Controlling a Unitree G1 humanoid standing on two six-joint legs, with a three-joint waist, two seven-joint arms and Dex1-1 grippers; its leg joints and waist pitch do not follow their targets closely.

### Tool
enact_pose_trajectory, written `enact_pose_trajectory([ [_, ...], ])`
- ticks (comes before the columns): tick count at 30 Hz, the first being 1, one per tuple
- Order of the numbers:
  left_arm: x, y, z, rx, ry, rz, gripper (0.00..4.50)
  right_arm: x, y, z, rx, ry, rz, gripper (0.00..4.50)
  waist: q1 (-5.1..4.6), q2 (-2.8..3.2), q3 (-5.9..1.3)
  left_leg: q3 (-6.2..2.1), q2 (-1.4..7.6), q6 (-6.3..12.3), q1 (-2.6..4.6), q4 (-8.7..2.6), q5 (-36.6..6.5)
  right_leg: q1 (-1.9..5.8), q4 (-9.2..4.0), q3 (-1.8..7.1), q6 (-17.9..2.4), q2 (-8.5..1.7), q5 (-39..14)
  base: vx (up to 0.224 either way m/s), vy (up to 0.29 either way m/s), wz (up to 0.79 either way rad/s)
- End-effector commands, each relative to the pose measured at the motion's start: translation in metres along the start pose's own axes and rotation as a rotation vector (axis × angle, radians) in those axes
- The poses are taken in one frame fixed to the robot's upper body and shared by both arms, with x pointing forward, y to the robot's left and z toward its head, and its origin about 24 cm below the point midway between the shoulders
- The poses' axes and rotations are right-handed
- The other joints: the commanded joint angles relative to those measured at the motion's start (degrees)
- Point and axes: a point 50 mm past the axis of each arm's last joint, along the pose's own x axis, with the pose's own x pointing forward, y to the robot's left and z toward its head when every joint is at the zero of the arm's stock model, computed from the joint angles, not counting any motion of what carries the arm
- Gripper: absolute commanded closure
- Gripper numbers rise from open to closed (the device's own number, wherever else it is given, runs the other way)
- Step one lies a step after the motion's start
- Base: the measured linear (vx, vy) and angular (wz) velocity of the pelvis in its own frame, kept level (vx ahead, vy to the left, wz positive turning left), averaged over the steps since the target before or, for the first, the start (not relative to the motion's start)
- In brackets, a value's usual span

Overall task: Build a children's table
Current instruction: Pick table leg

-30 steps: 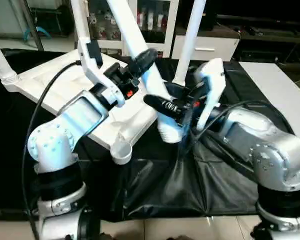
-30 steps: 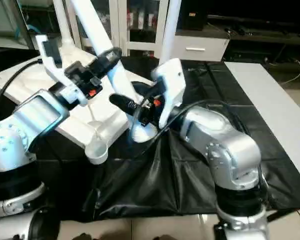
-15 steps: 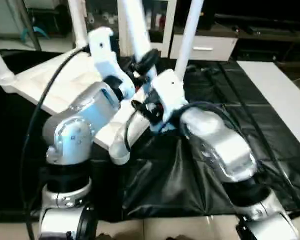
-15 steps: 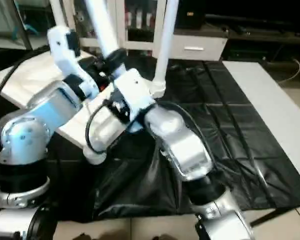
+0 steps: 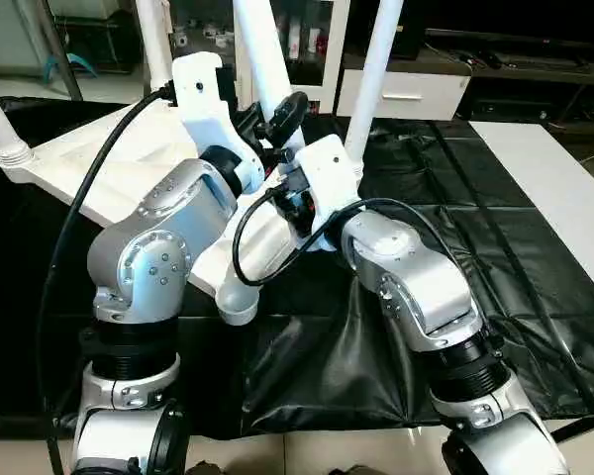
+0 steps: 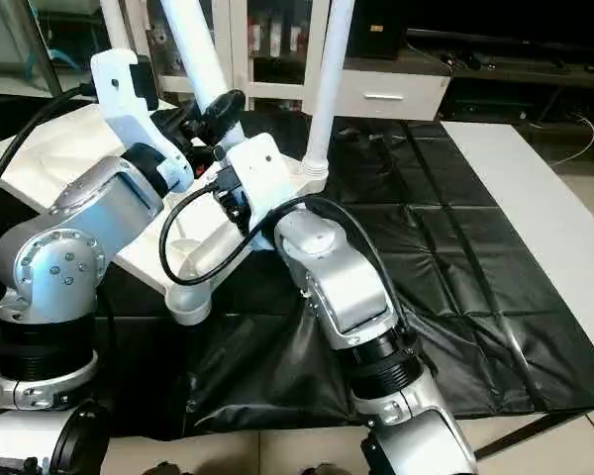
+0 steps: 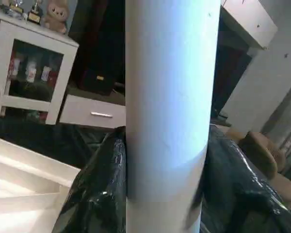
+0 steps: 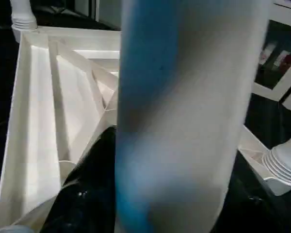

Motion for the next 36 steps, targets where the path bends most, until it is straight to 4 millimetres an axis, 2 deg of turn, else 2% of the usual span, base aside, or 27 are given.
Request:
enact_pose_trajectory([
  [1,0.002,-0.001,0.002,0.027,0.002,-0.002,2.66,-0.001,-0.008,0.005,0.001,-0.027,-0.018,2.57,-0.13,1.03,-4.09,0.84,-0.10,-3.51,0.16,-3.96,-11.70,3.66,-3.68,2.44,-4.74,-1.42,-13.04,0.000,0.000,0.00],
  [6,0.002,-0.002,0.000,0.057,0.007,-0.010,2.66,-0.003,-0.010,0.007,0.023,-0.045,-0.001,2.60,-0.15,1.06,-4.20,0.83,-0.08,-3.29,0.07,-3.89,-10.37,3.75,-3.40,2.47,-5.43,-1.38,-10.63,0.000,0.000,0.00],
  [7,0.002,-0.002,-0.001,0.063,0.017,-0.016,2.10,-0.003,-0.010,0.008,0.031,-0.054,0.012,2.60,-0.13,0.95,-4.21,0.85,-0.06,-3.16,0.10,-3.90,-10.23,3.79,-3.36,2.47,-5.69,-1.37,-10.11,0.000,0.000,0.00],
  [11,-0.001,-0.003,-0.002,0.000,0.033,-0.075,1.90,-0.007,-0.013,0.013,0.126,-0.087,0.084,2.60,-0.13,1.03,-4.16,0.95,-0.11,-2.80,0.22,-3.87,-11.32,3.75,-3.41,2.49,-6.06,-1.43,-11.39,0.000,0.000,0.00],
  [13,-0.006,-0.003,-0.003,-0.080,0.069,-0.160,1.68,-0.019,-0.020,0.017,0.224,-0.112,0.235,2.61,0.04,0.99,-4.16,0.93,-0.09,-2.44,0.18,-3.88,-11.05,3.77,-3.43,2.46,-6.60,-1.39,-10.90,0.000,0.000,0.00],
  [14,-0.007,-0.003,-0.003,-0.091,0.072,-0.171,1.59,-0.020,-0.021,0.017,0.232,-0.115,0.255,2.61,-0.01,0.95,-4.22,1.06,-0.25,-2.13,0.33,-3.73,-11.28,3.94,-3.23,2.45,-7.01,-1.23,-10.46,0.000,0.000,0.00],
  [15,-0.009,-0.003,-0.003,-0.138,0.080,-0.207,1.52,-0.027,-0.024,0.017,0.235,-0.120,0.318,2.61,0.23,0.99,-4.15,0.92,-0.04,-1.73,0.12,-3.87,-10.08,3.93,-3.32,2.42,-7.42,-1.38,-9.25,0.000,0.000,0.00],
  [16,-0.013,-0.002,-0.003,-0.210,0.088,-0.265,1.52,-0.038,-0.027,0.015,0.243,-0.127,0.426,2.61,0.27,0.93,-4.27,0.99,-0.16,-1.49,0.18,-3.70,-10.04,4.13,-3.23,2.34,-7.62,-1.29,-9.18,0.000,0.000,0.00],
  [17,-0.013,-0.002,-0.003,-0.210,0.088,-0.265,1.46,-0.038,-0.027,0.015,0.243,-0.127,0.426,2.61,0.48,0.64,-4.32,1.08,-0.19,-1.13,0.19,-3.53,-9.60,4.31,-3.19,2.40,-7.81,-1.33,-8.71,0.000,0.000,0.00],
  [19,-0.016,-0.001,-0.004,-0.320,0.101,-0.319,1.29,-0.054,-0.032,0.012,0.293,-0.124,0.554,2.61,0.81,0.68,-4.13,1.14,-0.18,-0.21,0.01,-3.60,-9.74,4.27,-3.42,2.30,-8.57,-1.30,-10.13,0.000,0.000,0.00],
  [21,-0.016,0.004,-0.004,-0.343,0.107,-0.318,1.29,-0.063,-0.037,0.009,0.345,-0.111,0.621,2.61,0.88,0.65,-4.16,1.16,-0.29,0.13,-0.06,-3.58,-10.27,4.17,-3.87,2.17,-8.33,-1.38,-13.13,0.000,0.000,0.00],
  [24,-0.016,0.006,-0.003,-0.375,0.108,-0.324,1.29,-0.071,-0.039,0.006,0.372,-0.093,0.679,2.61,0.96,0.49,-4.04,1.09,-0.29,-0.14,-0.11,-3.62,-10.98,4.06,-4.45,1.99,-6.66,-1.46,-17.66,0.000,0.000,0.00],
  [25,-0.016,0.006,-0.001,-0.414,0.103,-0.344,1.29,-0.076,-0.039,0.003,0.382,-0.079,0.716,2.61,1.05,0.64,-3.99,1.17,-0.39,-0.24,0.08,-3.52,-11.70,3.92,-4.84,1.93,-6.00,-1.42,-19.53,0.000,0.000,0.00],
  [29,-0.019,-0.002,0.006,-0.544,0.109,-0.501,1.29,-0.094,-0.037,-0.003,0.419,-0.028,0.866,2.61,1.73,0.47,-4.21,1.00,-0.41,0.13,-0.12,-3.35,-10.43,4.19,-4.76,1.82,-5.54,-1.45,-19.27,0.000,0.000,0.00],
  [31,-0.020,-0.006,0.008,-0.582,0.115,-0.559,1.29,-0.098,-0.035,-0.004,0.412,-0.005,0.902,2.61,1.81,0.39,-4.21,0.99,-0.30,0.06,-0.09,-3.40,-10.37,3.93,-4.79,1.69,-5.47,-1.40,-20.00,0.000,0.000,0.00],
  [32,-0.022,-0.007,0.009,-0.596,0.116,-0.589,1.29,-0.099,-0.034,-0.005,0.406,0.006,0.916,2.61,1.91,0.69,-4.19,0.97,-0.30,0.02,-0.01,-3.39,-10.45,3.85,-4.78,1.68,-5.52,-1.40,-20.22,0.000,0.000,0.00],
  [33,-0.023,-0.008,0.010,-0.605,0.117,-0.612,1.29,-0.101,-0.033,-0.006,0.400,0.017,0.926,2.61,2.08,0.51,-4.20,1.01,-0.25,-0.02,-0.02,-3.39,-10.41,3.87,-4.87,1.67,-5.39,-1.44,-20.52,0.000,0.000,0.00],
  [34,-0.025,-0.010,0.009,-0.596,0.145,-0.651,1.29,-0.103,-0.033,-0.008,0.389,0.038,0.935,2.61,2.34,0.73,-4.21,1.00,-0.20,-0.11,0.09,-3.41,-10.35,3.77,-4.83,1.66,-5.34,-1.45,-20.57,0.000,0.000,0.00],
  [35,-0.027,-0.010,0.008,-0.580,0.165,-0.664,1.29,-0.103,-0.033,-0.009,0.385,0.045,0.935,2.61,2.37,0.62,-4.22,1.03,-0.21,-0.15,0.11,-3.43,-10.13,3.76,-4.88,1.65,-5.08,-1.40,-20.52,0.000,0.000,0.00],
  [36,-0.027,-0.010,0.008,-0.580,0.165,-0.664,1.29,-0.103,-0.033,-0.009,0.385,0.045,0.935,2.61,2.48,0.75,-4.23,0.90,-0.06,-0.39,0.15,-3.56,-9.89,3.78,-4.64,1.63,-4.90,-1.41,-19.82,0.000,0.000,0.00],
])
